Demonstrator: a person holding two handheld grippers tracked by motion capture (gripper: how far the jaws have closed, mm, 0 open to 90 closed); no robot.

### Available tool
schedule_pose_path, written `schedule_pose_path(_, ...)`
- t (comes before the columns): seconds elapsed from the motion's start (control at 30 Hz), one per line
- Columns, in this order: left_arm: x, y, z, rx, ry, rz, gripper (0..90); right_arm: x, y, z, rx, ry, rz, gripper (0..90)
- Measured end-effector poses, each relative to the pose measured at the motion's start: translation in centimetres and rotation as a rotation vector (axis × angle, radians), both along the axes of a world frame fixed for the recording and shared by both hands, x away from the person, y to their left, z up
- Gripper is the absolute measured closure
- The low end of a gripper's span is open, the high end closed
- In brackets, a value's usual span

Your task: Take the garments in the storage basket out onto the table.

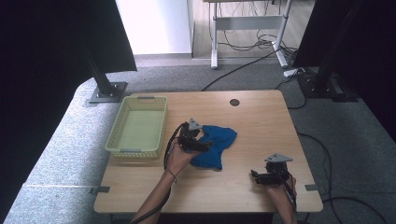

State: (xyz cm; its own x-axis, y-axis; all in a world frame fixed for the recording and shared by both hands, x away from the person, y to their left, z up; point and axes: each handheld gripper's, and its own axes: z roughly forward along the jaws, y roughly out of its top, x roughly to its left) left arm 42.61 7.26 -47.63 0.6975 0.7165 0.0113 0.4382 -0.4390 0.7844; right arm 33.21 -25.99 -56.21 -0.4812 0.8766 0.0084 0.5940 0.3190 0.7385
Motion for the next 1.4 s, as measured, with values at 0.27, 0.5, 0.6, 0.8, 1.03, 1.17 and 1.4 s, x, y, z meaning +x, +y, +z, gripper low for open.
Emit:
schedule_pose_path(0.27,-0.8,1.2,0.6,-0.014,-0.017,0.010,12.4,0.0,0.0,0.0,0.001,0.001,0.000,9.9)
schedule_pose_path(0.5,-1.7,2.4,1.0,-0.022,-0.028,0.019,12.3,0.0,0.0,0.0,0.000,0.001,0.000,9.9)
schedule_pose_path(0.6,-2.1,3.1,1.1,-0.031,-0.031,0.026,12.3,0.0,0.0,0.0,0.000,0.001,0.000,9.9)
schedule_pose_path(0.8,-2.8,4.5,1.3,-0.044,-0.037,0.043,12.4,0.0,0.0,0.0,0.001,0.001,-0.001,9.8)
schedule_pose_path(1.03,-3.6,6.0,1.3,-0.050,-0.041,0.063,12.3,0.0,0.0,0.0,0.001,0.001,0.000,9.8)
schedule_pose_path(1.17,-4.1,6.8,1.2,-0.048,-0.042,0.073,12.3,0.0,0.0,0.0,0.001,0.001,-0.001,9.8)
schedule_pose_path(1.4,-4.9,8.2,1.1,-0.055,-0.043,0.093,12.3,0.0,0.0,0.0,0.001,0.001,-0.001,9.8)
